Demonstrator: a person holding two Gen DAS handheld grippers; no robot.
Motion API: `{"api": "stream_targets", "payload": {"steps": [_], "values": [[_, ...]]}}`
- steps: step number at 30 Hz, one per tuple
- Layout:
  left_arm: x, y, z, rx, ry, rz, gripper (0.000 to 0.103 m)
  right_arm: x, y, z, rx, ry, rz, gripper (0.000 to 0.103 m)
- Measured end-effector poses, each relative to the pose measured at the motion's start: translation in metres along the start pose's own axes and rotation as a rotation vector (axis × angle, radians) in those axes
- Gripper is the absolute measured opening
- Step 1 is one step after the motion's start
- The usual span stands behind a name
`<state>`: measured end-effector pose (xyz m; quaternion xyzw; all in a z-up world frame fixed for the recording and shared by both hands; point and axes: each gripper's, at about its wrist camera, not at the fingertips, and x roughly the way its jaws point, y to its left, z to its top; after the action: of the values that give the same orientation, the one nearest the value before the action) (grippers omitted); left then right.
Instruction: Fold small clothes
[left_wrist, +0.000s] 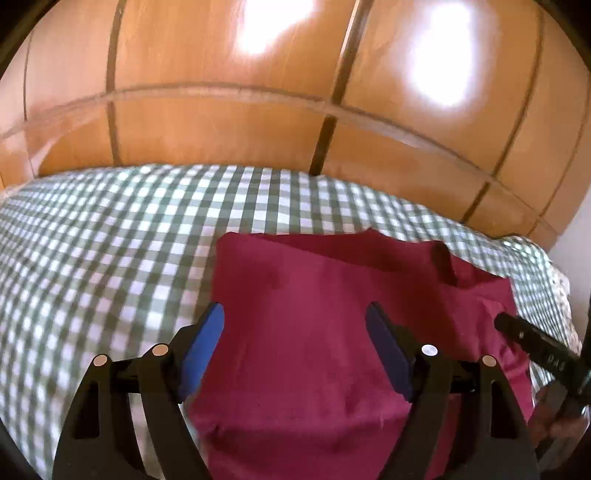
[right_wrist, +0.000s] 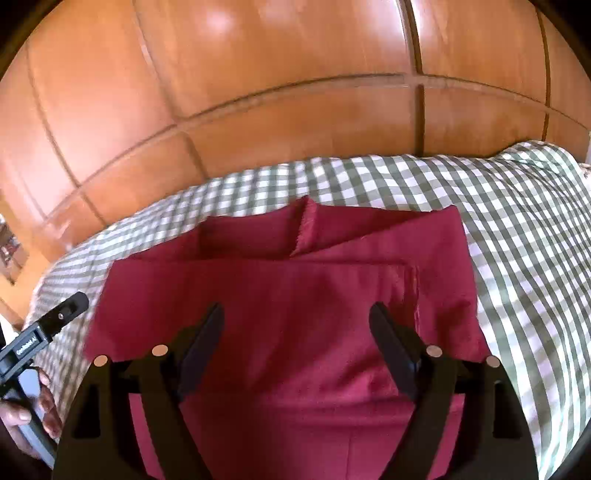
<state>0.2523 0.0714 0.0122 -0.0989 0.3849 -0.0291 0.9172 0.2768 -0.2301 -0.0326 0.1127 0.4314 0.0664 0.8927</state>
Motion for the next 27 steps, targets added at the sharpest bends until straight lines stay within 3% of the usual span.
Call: {"api": "stream_targets", "payload": {"steps": [5,9,13,15,20,27], "values": [[0.054,0.009,-0.009,-0.004,0.098,0.078,0.078,0.042,-0.019,-0.007,0.008,0.054,-0.058,0.082],[0.057,0.013,-0.023,0.015,0.059,0.071,0.079,0.045,-0.017,-0.018,-0.039,0.005,-0.059,0.088],[0.033,0.012,-0.029,0.002,0.079,0.132,0.082,0.039,-0.016,-0.021,-0.047,0.006,-0.072,0.090],[0.011,0.012,-0.040,-0.001,0.070,0.123,0.082,0.030,-0.013,-0.024,-0.048,0.009,-0.086,0.098],[-0.010,0.008,-0.074,0.070,0.087,0.185,0.086,-0.001,-0.007,-0.044,-0.055,-0.017,-0.100,0.101],[-0.059,0.002,-0.102,0.069,0.045,0.154,0.086,-0.052,-0.030,-0.091,0.011,0.015,-0.097,0.101]]}}
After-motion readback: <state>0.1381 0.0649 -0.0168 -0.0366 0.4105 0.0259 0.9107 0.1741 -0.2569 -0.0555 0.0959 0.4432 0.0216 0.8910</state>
